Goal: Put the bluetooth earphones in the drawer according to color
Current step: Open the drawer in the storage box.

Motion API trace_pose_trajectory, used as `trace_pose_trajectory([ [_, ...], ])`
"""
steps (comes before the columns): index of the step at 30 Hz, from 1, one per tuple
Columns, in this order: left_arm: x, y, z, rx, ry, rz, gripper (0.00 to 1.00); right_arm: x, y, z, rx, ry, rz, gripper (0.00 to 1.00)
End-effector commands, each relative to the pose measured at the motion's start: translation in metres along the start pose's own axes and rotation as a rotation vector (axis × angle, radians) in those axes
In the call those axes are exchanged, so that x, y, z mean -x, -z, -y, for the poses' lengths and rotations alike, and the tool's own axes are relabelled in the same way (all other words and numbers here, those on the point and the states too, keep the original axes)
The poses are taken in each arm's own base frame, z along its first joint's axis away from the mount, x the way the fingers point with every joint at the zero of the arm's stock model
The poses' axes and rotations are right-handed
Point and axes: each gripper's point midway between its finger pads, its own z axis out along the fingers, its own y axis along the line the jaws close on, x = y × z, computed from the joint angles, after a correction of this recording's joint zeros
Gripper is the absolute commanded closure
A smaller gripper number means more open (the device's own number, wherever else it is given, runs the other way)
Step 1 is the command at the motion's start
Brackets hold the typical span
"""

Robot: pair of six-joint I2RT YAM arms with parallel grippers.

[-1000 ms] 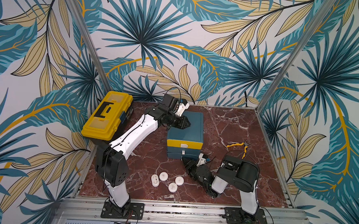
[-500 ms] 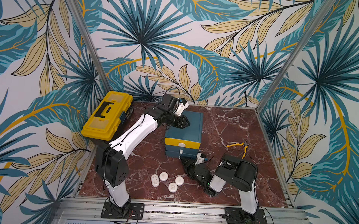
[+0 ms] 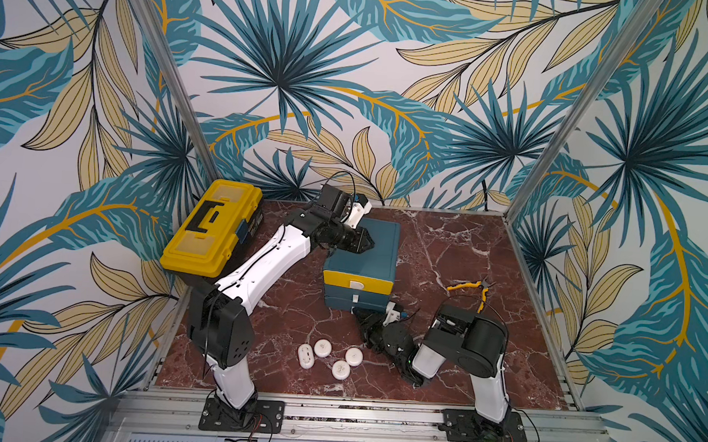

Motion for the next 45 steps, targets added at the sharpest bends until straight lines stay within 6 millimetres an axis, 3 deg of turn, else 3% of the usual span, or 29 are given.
trace_pose_trajectory([
  [1,-0.063,-0.022,-0.041,0.125,0.108,-0.218,0.73,-0.018,-0.004,-0.012,0.037,-0.020,-0.062,0.65],
  [5,-0.063,-0.022,-0.041,0.125,0.108,-0.217,0.73,-0.013,-0.001,-0.018,0.049,-0.021,-0.036,0.71],
  [17,-0.063,-0.022,-0.040,0.122,0.108,-0.215,0.73,-0.011,0.006,-0.008,0.021,-0.034,-0.042,0.93],
  [22,-0.062,-0.023,-0.041,0.121,0.110,-0.214,0.73,-0.021,0.017,-0.003,-0.006,-0.024,-0.112,1.00],
  [27,-0.062,-0.023,-0.041,0.122,0.108,-0.215,0.73,-0.044,0.031,0.006,-0.048,0.009,-0.192,1.00],
  [37,-0.063,-0.023,-0.040,0.119,0.111,-0.216,0.73,-0.064,0.047,0.009,-0.058,0.030,-0.254,1.00],
  [45,-0.062,-0.023,-0.039,0.117,0.113,-0.214,0.73,-0.062,0.057,0.005,-0.061,0.047,-0.255,1.00],
])
